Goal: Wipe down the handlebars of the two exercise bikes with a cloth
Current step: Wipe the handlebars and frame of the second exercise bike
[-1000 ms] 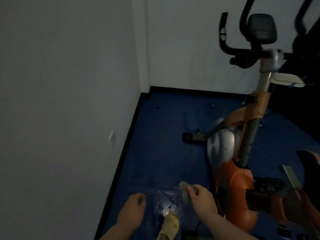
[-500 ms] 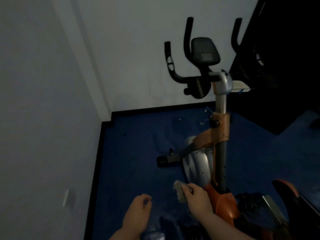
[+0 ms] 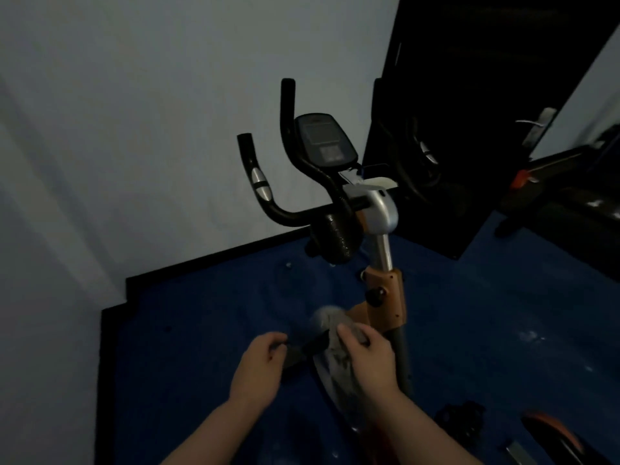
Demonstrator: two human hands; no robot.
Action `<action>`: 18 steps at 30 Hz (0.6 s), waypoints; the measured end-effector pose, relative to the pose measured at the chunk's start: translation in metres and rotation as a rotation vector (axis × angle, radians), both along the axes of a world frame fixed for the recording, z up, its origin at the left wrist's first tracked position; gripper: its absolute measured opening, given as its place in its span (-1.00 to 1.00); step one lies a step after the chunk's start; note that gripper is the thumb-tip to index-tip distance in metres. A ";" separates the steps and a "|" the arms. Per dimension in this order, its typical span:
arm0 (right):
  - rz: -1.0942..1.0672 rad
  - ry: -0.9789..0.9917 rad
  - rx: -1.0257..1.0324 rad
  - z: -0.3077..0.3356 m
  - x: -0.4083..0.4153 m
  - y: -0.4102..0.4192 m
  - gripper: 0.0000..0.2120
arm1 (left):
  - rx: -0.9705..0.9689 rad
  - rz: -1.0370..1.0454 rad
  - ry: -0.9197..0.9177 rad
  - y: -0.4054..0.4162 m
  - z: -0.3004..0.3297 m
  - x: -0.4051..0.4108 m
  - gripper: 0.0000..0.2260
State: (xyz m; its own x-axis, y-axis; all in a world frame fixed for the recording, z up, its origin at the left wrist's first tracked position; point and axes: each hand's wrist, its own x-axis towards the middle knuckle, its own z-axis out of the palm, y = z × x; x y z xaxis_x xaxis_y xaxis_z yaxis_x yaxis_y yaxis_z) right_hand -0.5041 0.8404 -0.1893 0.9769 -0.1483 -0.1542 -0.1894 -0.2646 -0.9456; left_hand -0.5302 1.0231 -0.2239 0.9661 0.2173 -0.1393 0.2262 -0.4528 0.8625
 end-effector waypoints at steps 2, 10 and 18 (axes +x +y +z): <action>-0.024 -0.074 0.014 0.019 0.016 -0.003 -0.88 | -0.053 0.015 -0.069 -0.003 0.015 0.024 -0.81; -0.047 -0.692 -0.156 0.090 0.104 0.010 -0.88 | -0.075 0.142 -0.509 -0.013 0.098 0.113 -0.80; 0.257 -0.957 -0.845 0.079 0.172 0.023 -0.82 | -0.272 0.135 -0.427 -0.038 0.095 0.161 -0.83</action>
State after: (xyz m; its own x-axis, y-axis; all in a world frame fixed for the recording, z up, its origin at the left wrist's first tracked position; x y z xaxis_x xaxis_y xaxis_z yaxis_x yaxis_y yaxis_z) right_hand -0.3325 0.8636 -0.1102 0.6614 0.3499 0.6634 0.6076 -0.7685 -0.2005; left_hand -0.3693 0.9855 -0.1288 0.9151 0.3547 0.1918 -0.1301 -0.1906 0.9730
